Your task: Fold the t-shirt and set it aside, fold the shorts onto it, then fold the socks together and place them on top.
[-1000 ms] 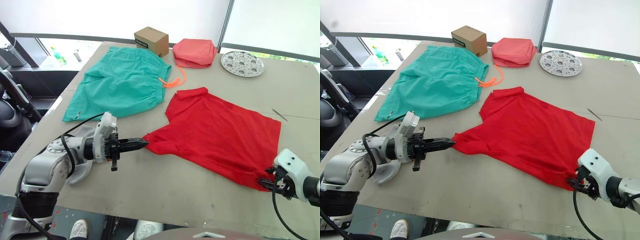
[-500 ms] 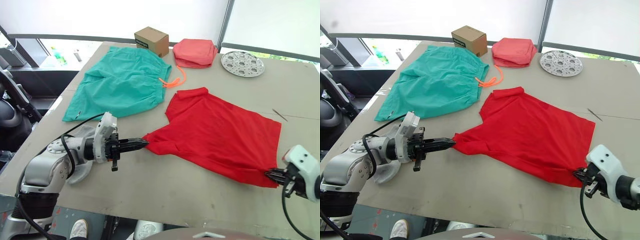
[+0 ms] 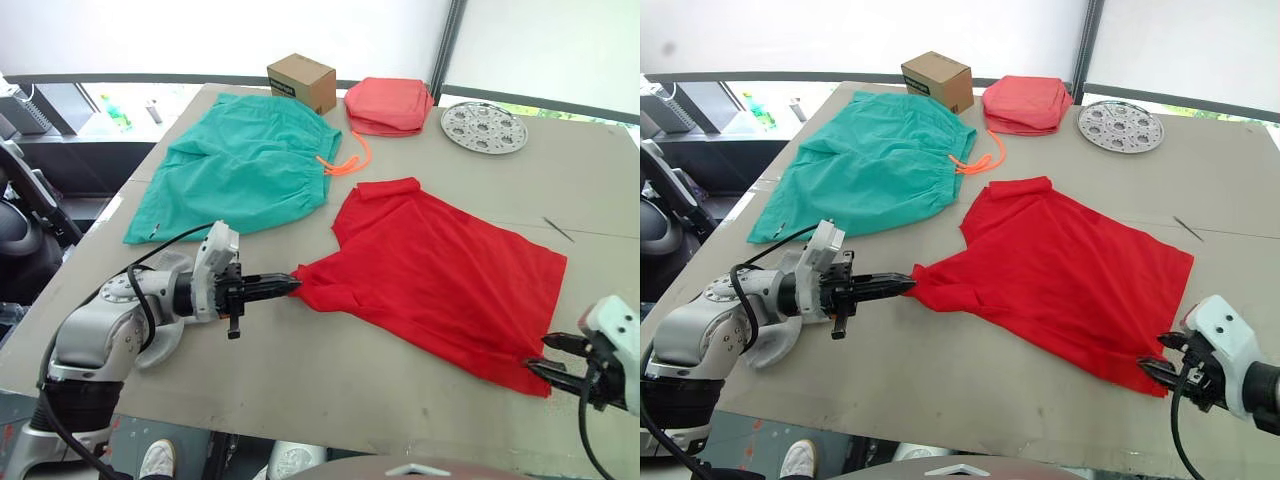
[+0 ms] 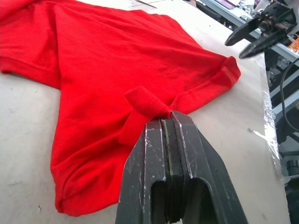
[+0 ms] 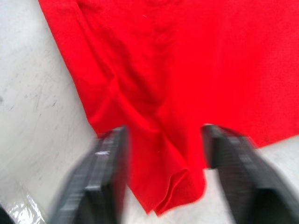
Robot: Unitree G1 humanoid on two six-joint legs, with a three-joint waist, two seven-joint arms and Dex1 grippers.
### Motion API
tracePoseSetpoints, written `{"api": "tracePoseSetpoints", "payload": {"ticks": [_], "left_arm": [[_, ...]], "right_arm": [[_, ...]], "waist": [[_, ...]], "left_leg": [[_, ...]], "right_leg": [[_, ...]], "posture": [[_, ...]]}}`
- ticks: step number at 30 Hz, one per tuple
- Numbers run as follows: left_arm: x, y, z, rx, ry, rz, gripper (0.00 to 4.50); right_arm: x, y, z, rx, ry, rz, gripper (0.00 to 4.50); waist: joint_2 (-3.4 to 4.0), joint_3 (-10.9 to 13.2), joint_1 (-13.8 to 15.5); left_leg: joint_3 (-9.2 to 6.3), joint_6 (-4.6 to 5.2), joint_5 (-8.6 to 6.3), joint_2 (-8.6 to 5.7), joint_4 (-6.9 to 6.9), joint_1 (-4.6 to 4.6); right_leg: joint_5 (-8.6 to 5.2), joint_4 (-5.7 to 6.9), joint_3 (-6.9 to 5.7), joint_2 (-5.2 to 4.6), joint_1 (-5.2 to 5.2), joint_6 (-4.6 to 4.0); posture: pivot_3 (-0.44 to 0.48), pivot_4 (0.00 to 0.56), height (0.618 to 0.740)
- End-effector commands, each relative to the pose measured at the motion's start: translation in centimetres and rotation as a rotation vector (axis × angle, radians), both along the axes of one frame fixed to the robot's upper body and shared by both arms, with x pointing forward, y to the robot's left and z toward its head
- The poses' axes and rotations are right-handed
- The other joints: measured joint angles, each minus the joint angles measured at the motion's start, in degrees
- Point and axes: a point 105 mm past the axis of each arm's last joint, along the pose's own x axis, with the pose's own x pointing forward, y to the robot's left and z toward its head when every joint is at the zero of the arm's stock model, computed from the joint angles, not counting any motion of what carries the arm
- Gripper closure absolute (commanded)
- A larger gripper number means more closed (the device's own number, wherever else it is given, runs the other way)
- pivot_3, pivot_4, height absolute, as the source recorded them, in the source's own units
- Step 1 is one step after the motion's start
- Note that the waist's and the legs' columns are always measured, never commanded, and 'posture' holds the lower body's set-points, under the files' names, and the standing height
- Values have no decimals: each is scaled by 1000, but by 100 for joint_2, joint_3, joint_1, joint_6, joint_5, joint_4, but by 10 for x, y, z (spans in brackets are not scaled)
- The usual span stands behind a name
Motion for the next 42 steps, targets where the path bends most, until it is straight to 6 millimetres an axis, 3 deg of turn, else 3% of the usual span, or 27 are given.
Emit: {"api": "tracePoseSetpoints", "payload": {"ticks": [1,11,22,34,42], "left_arm": [[0,-1,7,1,-39,-18,4500],[-2,0,6,11,-43,-13,4500],[-4,-1,4,7,-46,-8,4500],[-3,-1,4,8,-49,-10,4500],[-2,-2,4,7,-51,-13,4500]], "right_arm": [[1,1,-4,-27,-8,5,1497],[6,-15,-17,-93,38,-63,1497],[-11,-5,-9,-29,91,-7,1497],[-9,-6,-1,-27,47,-14,1497],[-16,-2,-8,-19,100,12,1497]], "waist": [[0,0,-1],[0,0,-1],[-1,-1,4],[0,0,3],[0,0,2]], "left_leg": [[0,0,0,0,0,0],[1,0,0,0,2,1],[0,0,0,0,2,0],[0,0,0,0,2,0],[-1,0,0,0,1,0]], "right_leg": [[-1,0,0,0,0,2],[-5,0,1,-2,0,8],[-7,0,0,-1,2,13],[-8,0,0,-2,0,13],[-8,0,0,-2,1,13]], "posture": [[0,150,740],[0,150,740],[0,150,740],[0,150,740],[0,150,740]]}}
